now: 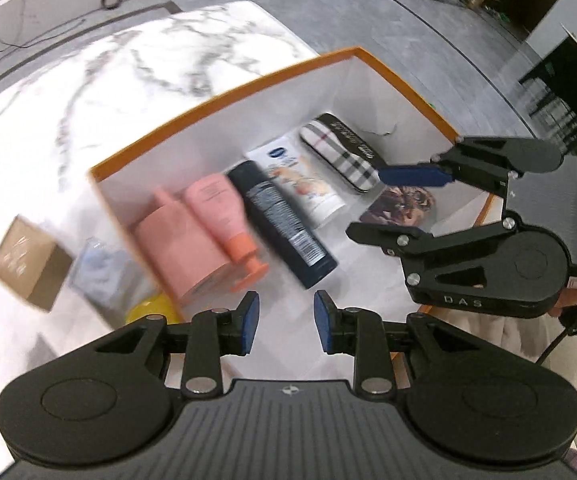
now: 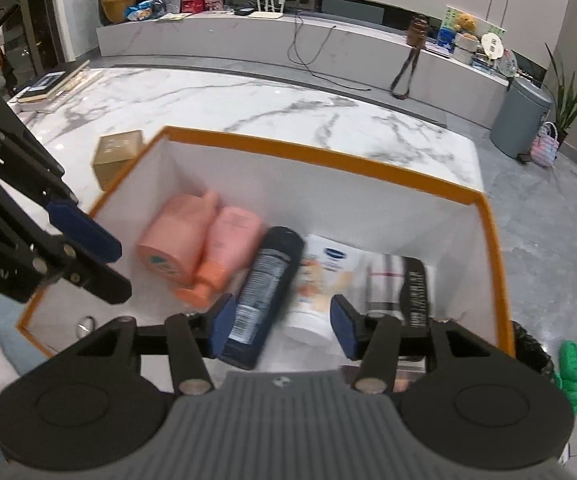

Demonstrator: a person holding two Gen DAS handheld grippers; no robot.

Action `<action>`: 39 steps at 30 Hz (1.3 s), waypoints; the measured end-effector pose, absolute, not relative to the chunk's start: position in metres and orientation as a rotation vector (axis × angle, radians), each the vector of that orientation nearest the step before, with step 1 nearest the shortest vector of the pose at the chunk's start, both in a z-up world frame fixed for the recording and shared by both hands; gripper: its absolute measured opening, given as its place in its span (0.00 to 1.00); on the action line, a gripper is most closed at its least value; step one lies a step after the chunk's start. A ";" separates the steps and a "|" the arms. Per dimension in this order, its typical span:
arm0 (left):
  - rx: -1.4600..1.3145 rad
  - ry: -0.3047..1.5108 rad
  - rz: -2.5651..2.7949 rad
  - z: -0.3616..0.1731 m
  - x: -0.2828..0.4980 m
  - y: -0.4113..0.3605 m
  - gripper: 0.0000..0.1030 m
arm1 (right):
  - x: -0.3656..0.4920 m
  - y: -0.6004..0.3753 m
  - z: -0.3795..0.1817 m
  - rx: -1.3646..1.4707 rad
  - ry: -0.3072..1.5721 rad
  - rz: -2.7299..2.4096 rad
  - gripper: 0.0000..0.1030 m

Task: Organize rigid objects
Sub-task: 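Withdraw both open tools up out of the orange box, then reach the right tool to the brown gift cube and grasp it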

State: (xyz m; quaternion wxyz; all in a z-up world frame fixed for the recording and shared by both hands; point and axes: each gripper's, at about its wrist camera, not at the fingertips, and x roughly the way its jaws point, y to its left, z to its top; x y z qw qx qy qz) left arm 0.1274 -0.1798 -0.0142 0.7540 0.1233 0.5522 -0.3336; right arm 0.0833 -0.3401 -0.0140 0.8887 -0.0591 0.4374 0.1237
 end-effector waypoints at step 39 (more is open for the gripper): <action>-0.073 1.209 -0.276 -0.074 0.185 -0.033 0.73 | 0.139 -0.148 -0.001 -0.724 0.782 0.624 0.45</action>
